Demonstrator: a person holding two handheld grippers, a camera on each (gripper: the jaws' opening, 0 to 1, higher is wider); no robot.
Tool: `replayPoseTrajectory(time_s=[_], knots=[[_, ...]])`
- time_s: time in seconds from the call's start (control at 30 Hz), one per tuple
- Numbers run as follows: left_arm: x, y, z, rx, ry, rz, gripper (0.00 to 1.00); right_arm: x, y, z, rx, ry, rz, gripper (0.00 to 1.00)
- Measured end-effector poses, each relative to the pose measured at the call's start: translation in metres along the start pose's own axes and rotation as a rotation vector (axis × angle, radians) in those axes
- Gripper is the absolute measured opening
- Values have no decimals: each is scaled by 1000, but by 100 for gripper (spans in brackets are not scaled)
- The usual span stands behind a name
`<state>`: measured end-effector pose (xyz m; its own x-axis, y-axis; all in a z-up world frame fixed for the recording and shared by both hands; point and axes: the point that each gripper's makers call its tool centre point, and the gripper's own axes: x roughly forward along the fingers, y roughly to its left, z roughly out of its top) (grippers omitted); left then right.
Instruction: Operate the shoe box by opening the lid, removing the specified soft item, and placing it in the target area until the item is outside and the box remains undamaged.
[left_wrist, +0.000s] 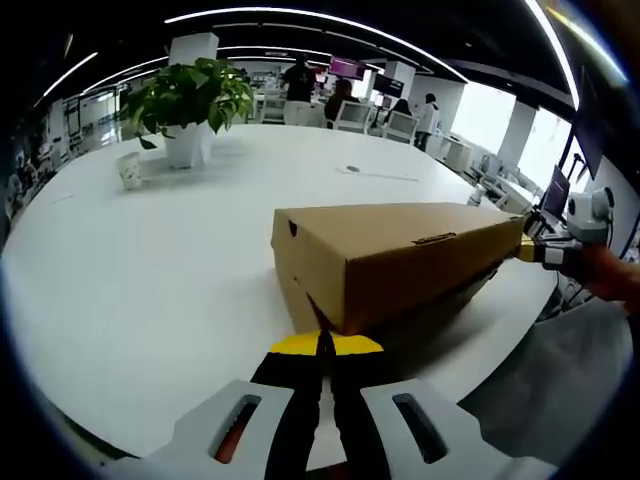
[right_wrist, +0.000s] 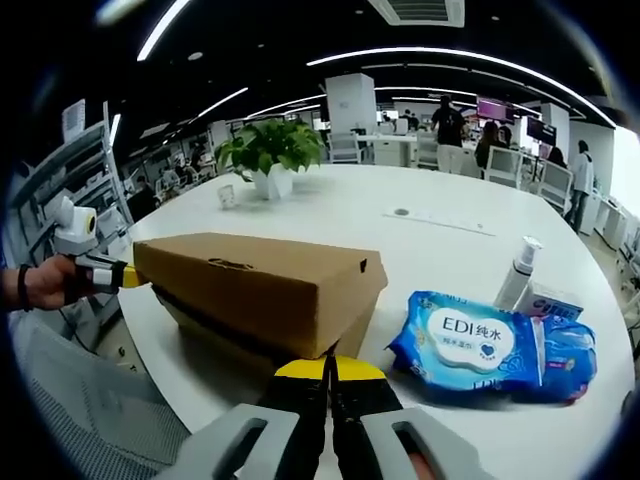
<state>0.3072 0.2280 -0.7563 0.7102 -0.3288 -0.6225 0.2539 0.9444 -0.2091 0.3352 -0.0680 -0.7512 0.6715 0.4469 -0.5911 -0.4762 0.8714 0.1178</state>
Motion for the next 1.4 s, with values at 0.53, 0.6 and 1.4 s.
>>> replayPoseTrajectory(time_s=[0.53, 0.6, 1.4], knots=[[-2, 8, 0, -27, -1, 27, 0, -10, -19, 9, 50, -40, -29, 0], [-3, 11, -2, -39, 1, 32, 0, -11, -21, 11, 57, -48, -35, 0], [-9, 19, 35, -188, -108, 48, 25, 5, 1, 19, 307, -86, 53, 27]])
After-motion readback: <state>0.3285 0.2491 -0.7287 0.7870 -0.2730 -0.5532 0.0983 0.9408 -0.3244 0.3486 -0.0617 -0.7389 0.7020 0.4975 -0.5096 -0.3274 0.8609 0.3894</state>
